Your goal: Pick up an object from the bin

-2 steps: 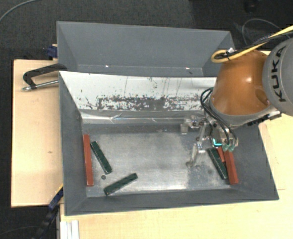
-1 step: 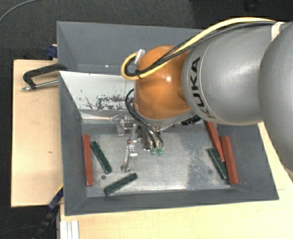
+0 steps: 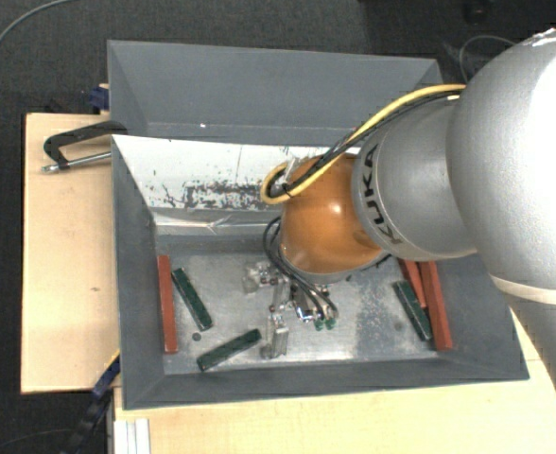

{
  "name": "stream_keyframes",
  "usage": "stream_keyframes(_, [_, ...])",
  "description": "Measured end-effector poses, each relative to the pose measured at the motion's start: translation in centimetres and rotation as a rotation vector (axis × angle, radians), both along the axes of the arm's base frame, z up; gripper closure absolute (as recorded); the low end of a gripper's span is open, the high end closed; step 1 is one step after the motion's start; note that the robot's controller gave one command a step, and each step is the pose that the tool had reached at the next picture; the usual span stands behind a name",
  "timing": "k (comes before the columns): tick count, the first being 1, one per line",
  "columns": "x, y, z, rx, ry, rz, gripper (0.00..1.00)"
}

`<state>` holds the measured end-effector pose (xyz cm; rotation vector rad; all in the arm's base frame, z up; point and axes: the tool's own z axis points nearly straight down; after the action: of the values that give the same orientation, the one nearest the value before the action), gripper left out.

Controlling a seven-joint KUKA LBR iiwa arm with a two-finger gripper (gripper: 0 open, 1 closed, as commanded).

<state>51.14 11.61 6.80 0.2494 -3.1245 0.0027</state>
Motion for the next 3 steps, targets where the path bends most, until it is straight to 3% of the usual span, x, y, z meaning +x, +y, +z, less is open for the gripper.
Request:
stream_keyframes(1, [-1.9,1.5,0.3,0.005,-0.01,0.237,0.0])
stream_keyframes(2, [-1.3,3.4,0.3,0.006,-0.012,0.348,0.0])
stream_keyframes(3, [-0.9,3.8,0.3,0.006,-0.012,0.424,0.0])
